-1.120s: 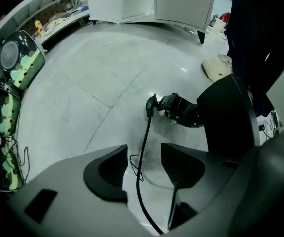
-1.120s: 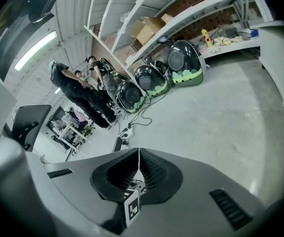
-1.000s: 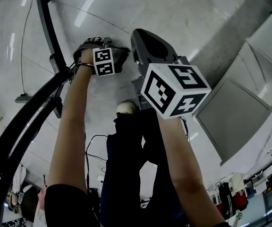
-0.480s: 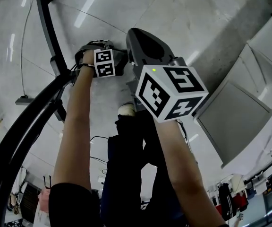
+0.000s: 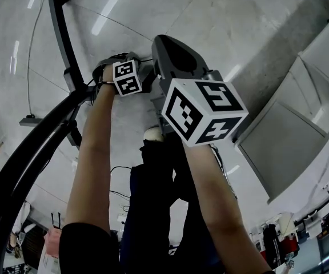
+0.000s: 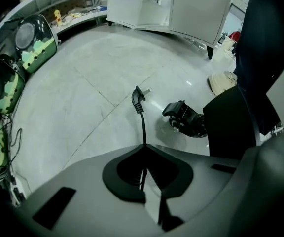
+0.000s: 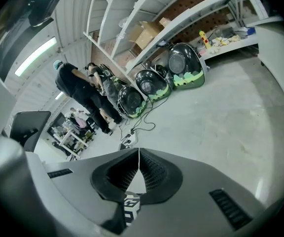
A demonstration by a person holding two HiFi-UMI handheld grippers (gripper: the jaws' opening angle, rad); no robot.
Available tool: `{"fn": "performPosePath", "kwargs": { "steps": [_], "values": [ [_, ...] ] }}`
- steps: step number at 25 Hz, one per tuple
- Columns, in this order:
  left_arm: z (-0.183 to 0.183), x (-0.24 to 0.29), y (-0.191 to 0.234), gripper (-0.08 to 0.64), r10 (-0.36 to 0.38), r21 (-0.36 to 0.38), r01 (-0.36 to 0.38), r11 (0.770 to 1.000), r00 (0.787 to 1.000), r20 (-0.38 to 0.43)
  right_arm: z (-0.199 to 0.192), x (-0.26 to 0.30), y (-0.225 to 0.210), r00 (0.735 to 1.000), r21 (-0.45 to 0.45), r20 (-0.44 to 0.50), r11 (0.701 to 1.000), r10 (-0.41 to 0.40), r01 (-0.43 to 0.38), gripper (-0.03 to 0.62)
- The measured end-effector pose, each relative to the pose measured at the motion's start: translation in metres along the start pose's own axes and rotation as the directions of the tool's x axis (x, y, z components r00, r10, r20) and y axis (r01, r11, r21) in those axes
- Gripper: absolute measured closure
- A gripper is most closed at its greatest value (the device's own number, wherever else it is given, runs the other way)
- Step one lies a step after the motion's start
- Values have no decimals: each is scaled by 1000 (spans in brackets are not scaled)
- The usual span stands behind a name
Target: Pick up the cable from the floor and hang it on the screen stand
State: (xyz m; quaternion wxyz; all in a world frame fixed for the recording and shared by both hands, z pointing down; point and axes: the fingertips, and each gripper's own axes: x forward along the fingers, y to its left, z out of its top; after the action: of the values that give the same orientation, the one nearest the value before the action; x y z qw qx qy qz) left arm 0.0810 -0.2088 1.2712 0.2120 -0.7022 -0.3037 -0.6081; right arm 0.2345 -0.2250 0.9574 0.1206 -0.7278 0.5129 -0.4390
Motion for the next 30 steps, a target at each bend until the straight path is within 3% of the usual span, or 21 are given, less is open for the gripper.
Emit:
{"fn": "performPosePath", "kwargs": {
  "steps": [5,9,11,18,23,30],
  "values": [
    [6,-30,9,548,54,-51,-53,997,998,29,0,-12,-6,999,31,29,999,-32,31,568],
    [12,-73,26,548,141,-91,-137,986,989,47,-10,-21,-5,998,37,42,998,-43,42,568],
    [10,-86,19,548,139,-110,-133,985,989,48,-20,-26,-1,998,40,38,998,-43,41,568],
    [12,-148,12,548,208,-113,-202,973,977,37,-60,-57,24,1000,98,10,995,-12,11,568],
    [18,-191,3,549,246,-89,-240,967,967,62,-85,-93,41,998,74,-52,997,-18,22,568],
    [42,-249,-15,548,256,-96,-245,965,958,126,-49,-128,44,998,79,-18,995,-67,68,568]
  ]
}}
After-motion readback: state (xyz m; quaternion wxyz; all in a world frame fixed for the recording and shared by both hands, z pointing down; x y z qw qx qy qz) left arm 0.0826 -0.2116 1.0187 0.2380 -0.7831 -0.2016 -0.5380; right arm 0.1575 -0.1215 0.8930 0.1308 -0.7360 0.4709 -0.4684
